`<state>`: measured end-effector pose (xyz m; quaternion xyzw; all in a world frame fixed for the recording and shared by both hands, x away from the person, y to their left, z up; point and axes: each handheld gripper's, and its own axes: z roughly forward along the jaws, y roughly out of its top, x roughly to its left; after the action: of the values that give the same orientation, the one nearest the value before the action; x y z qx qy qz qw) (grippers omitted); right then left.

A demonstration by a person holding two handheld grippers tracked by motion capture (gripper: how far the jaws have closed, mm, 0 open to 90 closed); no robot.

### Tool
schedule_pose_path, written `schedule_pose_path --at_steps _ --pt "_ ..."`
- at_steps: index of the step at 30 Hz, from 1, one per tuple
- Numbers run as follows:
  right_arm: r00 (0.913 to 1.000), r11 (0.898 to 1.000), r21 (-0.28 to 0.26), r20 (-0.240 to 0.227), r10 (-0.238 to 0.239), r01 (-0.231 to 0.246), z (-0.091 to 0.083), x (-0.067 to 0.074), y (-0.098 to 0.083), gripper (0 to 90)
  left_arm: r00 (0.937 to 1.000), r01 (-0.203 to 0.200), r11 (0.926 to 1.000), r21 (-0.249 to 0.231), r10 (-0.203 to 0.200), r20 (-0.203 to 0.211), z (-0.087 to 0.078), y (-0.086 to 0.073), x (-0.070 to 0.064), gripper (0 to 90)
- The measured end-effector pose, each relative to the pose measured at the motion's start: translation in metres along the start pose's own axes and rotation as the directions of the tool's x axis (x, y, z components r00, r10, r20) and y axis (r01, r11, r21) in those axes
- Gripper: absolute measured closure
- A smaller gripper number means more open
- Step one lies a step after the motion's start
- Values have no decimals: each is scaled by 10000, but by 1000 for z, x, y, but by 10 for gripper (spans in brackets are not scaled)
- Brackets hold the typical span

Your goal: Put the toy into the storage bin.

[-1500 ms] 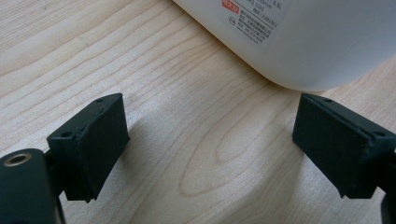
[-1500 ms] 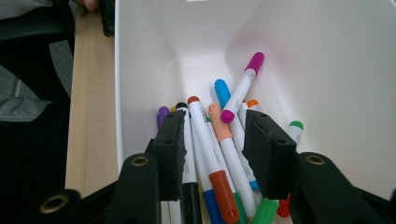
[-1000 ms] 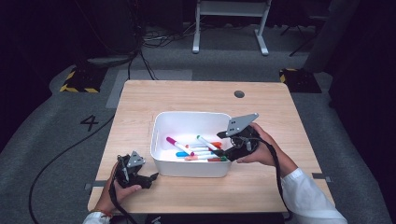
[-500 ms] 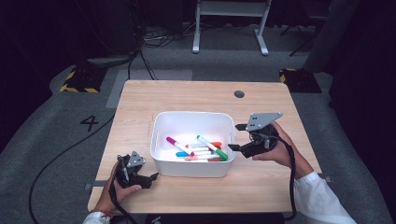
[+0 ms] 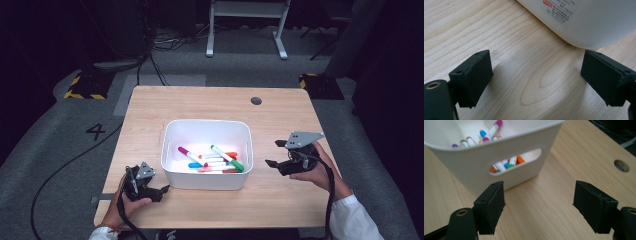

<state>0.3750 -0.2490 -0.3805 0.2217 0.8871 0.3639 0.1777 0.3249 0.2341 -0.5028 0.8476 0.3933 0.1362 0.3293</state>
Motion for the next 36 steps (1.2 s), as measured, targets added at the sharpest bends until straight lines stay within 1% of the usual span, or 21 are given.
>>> schedule_pose_path --at_steps 1,2,3,4,5,7,9,10,11,15,17,21,24,25,28,29,30,31,32,33,36 --pt "10000 9999 123 63 74 -74 1 -1 -5 250 10000 -9 10000 -8 9 -2 0 0 0 104" --pt "9999 9998 218 148 21 -24 1 -2 -10 248 10000 -15 10000 -13 15 -3 0 0 0 104" --pt "9996 9995 273 219 172 -178 3 -2 -16 244 10000 -8 10000 -10 8 -3 0 0 0 104" --pt "9994 9989 419 268 210 -222 3 -4 -21 242 10000 2 10000 -3 -2 -2 0 0 0 104" --pt "9987 9981 444 295 410 -422 4 -5 -28 238 10000 3 10000 -6 -3 -3 0 0 0 105" --pt "9980 9969 555 354 532 -552 5 -7 -38 233 10000 -7 10000 -8 7 -4 0 0 0 104" --pt "9964 9950 618 393 756 -779 6 -7 -48 229 10000 -1 10000 -4 1 -5 0 0 0 104" --pt "9955 9939 656 379 867 -891 6 -8 -53 222 10000 33 10000 24 -33 16 0 0 0 104" --pt "9941 9924 684 422 1000 -1027 7 -9 -59 217 10000 -17 10000 -65 17 -72 0 0 0 104" --pt "9913 9884 897 588 1179 -1228 10 -10 -78 216 10000 -42 10000 -80 41 -89 0 1 1 104" --pt "9878 9849 907 635 1420 -1474 11 -10 -87 216 10000 -40 10000 -79 39 -88 0 1 1 104" --pt "9831 9789 1080 789 1652 -1732 13 -12 -104 215 10000 -41 10000 -79 40 -88 0 1 1 104" --pt "9764 9717 1152 889 1969 -2064 15 -14 -120 209 10000 -44 10000 -80 43 -87 0 1 1 104" --pt "9754 9703 1172 886 2020 -2116 14 -14 -123 206 10000 -40 10000 -81 39 -86 0 1 1 104" --pt "9666 9633 1071 1010 2356 -2460 15 -14 -137 203 10000 -43 10000 -81 42 -88 0 1 1 105" --pt "9651 9616 1119 1072 2390 -2506 15 -13 -140 196 9999 -44 10000 -81 43 -91 0 1 0 105" --pt "9595 9576 1002 1100 2593 -2702 14 -13 -146 181 9999 -33 10000 -85 32 -121 0 0 0 105" --pt "9552 9542 877 1046 2767 -2860 13 -14 -149 182 10000 -18 10000 -31 18 -12 0 0 0 105" --pt "9516 9521 724 1056 2888 -2970 11 -14 -152 183 10000 33 10000 3 -33 -30 0 0 0 105" --pt "9462 9497 519 1180 3012 -3087 9 -13 -156 183 10000 15 10000 -3 -15 -21 0 0 0 105" --pt "9365 9461 13 1427 3204 -3239 2 -12 -167 183 10000 7 10000 -15 -7 -27 0 0 0 105"
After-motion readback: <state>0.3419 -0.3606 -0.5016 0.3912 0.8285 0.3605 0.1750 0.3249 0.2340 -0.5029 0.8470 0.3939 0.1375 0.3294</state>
